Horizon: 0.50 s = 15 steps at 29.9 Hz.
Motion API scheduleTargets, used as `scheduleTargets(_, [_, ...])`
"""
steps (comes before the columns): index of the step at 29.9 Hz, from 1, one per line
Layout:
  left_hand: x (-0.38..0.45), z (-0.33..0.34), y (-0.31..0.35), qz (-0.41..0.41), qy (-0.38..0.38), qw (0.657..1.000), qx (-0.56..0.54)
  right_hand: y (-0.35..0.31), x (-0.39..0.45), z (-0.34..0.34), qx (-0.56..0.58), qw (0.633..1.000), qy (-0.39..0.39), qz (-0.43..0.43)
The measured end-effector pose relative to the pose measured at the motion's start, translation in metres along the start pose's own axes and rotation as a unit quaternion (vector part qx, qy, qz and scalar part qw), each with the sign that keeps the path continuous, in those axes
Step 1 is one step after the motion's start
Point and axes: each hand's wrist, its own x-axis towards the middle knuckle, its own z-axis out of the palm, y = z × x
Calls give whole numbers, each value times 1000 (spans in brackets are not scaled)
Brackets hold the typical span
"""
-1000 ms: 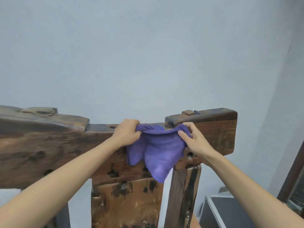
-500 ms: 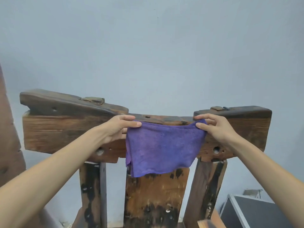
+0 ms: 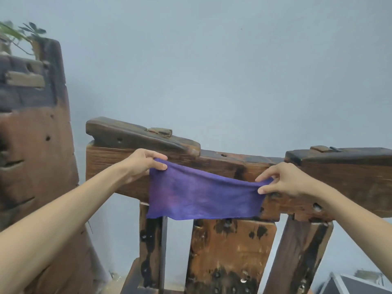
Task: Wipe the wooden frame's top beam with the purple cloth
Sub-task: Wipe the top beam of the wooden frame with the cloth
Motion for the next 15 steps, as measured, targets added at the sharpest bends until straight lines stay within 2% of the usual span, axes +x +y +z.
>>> scheduleTargets(2, [3,-7,-3,50,25,991,124,-5,15,2,-31,999,-8,-29])
scheduleTargets(3, [7,-11,-4,91,46,973,205,-7,23,4,-41,998,-5,-41])
scheduleTargets(6, [14,-28,-2,209,111,896,377,-12,47,10,-61,996,38,-58])
scheduleTargets(8, [22,-46,-5,233,157,874,397,-14,71,15,-86,990,85,-72])
scheduleTargets(10, [31,-64,-8,240,194,871,383,-13,96,19,-81,985,129,-84])
scheduleTargets(15, [57,-94,-2,210,241,847,426,-38,158,21,-56,973,205,-92])
